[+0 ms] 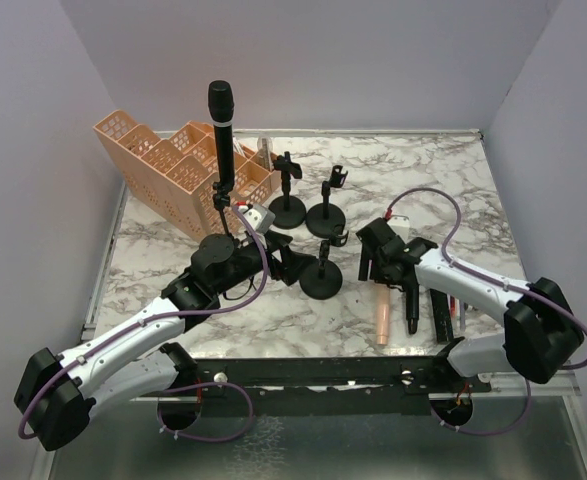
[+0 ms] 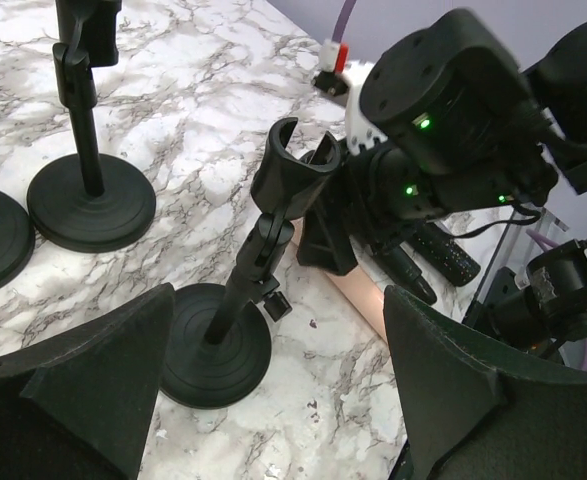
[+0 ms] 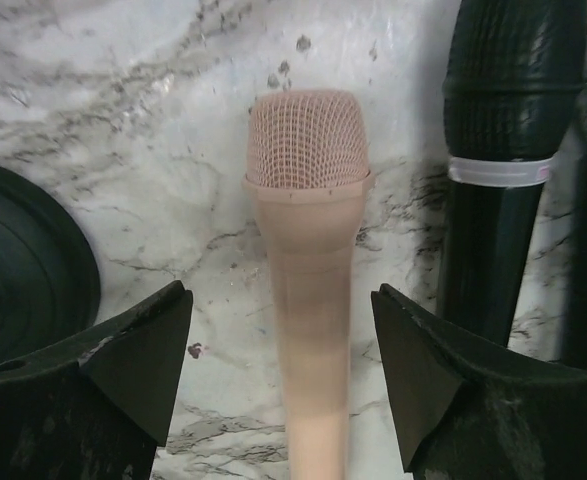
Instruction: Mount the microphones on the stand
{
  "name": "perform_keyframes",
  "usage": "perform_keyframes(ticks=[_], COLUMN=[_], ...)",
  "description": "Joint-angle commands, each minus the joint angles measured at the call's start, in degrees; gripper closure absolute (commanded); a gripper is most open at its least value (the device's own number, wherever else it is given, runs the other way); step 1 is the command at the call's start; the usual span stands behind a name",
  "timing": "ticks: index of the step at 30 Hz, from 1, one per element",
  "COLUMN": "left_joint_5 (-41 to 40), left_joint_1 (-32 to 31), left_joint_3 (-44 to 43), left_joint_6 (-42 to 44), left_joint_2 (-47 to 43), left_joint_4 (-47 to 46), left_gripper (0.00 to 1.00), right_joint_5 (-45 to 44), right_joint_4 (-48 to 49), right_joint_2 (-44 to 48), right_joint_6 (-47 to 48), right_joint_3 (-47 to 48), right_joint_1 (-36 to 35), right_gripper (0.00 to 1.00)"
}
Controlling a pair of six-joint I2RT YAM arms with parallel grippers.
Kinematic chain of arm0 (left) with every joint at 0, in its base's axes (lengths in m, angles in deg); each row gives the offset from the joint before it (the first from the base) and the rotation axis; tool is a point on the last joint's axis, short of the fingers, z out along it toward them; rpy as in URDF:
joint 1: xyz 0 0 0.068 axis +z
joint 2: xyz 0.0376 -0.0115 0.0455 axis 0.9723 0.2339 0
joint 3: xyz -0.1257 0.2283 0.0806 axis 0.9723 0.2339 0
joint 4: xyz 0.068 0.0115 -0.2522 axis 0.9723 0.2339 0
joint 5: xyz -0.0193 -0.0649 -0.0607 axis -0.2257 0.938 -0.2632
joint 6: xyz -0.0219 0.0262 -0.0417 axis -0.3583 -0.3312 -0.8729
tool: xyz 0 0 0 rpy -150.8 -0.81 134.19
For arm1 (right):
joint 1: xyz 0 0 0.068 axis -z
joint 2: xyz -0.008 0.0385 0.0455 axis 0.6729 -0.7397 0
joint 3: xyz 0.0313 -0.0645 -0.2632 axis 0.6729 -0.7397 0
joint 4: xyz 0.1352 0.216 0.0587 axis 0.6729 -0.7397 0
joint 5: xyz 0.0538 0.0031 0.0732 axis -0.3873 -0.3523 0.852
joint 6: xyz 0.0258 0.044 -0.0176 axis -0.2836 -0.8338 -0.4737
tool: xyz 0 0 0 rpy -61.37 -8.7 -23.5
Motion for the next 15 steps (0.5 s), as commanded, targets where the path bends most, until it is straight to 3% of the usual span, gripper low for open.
perform_keyframes(ticks=[1,10,12,15], left_joint_5=[-1.08,-1.27,-1.41,-1.47], left_joint_1=[-0.44,-0.55,-0.66,-0.70], left_joint_3=[0.97,1.12,1.26,1.16], left_joint_6=[0.78,0.79,0.70,0.87], left_joint_2=[0.07,-0.11,-0.12,0.00], left_joint_4=[-0.71,-0.71,-0.71,-0.88], left_gripper=[0.16,0.16,0.16,0.16], right_joint_5=[6.48,8.64,8.54,7.05], right_joint_4=[1.87,6.06,6.59,7.44], right_joint_2=[-4.02,-9.05,-9.03,-8.39], right_joint_6=[-2.15,-1.37,-1.08,0.13], right_joint_3=[-1.81,-4.29,-4.50,-4.69], right_joint_1=[0.75,1.18,1.24,1.23], right_gripper=[0.24,0.34,0.44,0.66])
